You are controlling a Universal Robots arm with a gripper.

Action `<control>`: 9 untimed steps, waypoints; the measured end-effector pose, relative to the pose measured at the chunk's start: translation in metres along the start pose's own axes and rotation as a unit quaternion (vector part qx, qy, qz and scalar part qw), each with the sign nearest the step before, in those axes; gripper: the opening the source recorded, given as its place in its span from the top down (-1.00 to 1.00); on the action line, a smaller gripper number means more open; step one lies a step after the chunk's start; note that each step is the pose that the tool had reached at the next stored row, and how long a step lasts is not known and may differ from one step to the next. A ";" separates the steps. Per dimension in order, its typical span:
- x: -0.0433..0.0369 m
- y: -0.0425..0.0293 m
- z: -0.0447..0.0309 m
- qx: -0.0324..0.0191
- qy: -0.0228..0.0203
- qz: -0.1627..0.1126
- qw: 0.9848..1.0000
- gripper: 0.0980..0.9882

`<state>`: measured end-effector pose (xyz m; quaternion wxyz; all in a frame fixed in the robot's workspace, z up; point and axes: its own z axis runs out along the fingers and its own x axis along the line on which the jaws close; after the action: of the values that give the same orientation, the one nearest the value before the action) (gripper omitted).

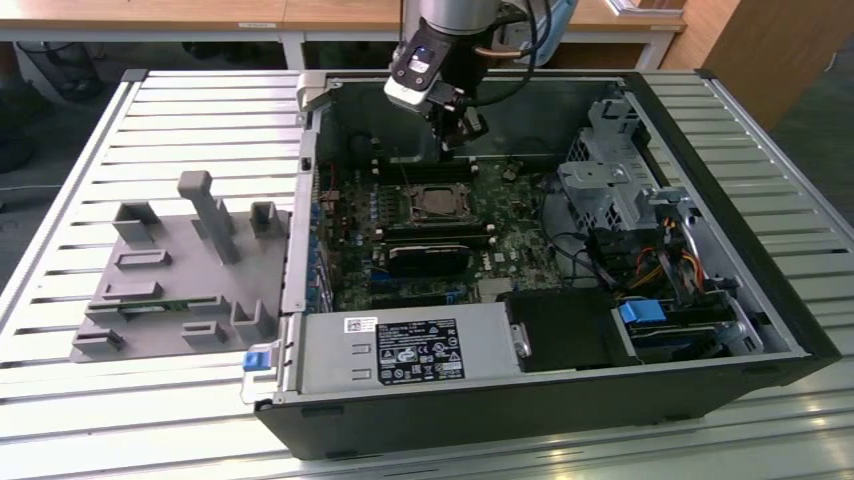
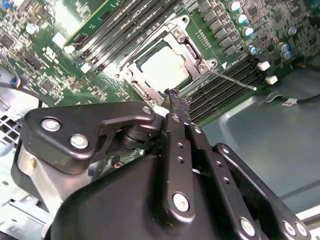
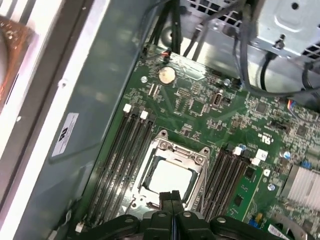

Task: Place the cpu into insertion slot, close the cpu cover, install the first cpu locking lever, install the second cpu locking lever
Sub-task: 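Install the first cpu locking lever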

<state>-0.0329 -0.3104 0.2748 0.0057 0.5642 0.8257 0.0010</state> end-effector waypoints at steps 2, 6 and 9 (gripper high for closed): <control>0.0000 0.0000 0.0000 0.000 0.000 -0.012 1.000 0.98; 0.0000 0.0000 0.0000 0.000 0.000 -0.036 0.999 0.98; 0.0000 0.0000 0.0000 0.000 0.000 -0.056 0.998 0.98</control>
<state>-0.0329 -0.3104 0.2748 0.0057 0.5168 0.8561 0.0013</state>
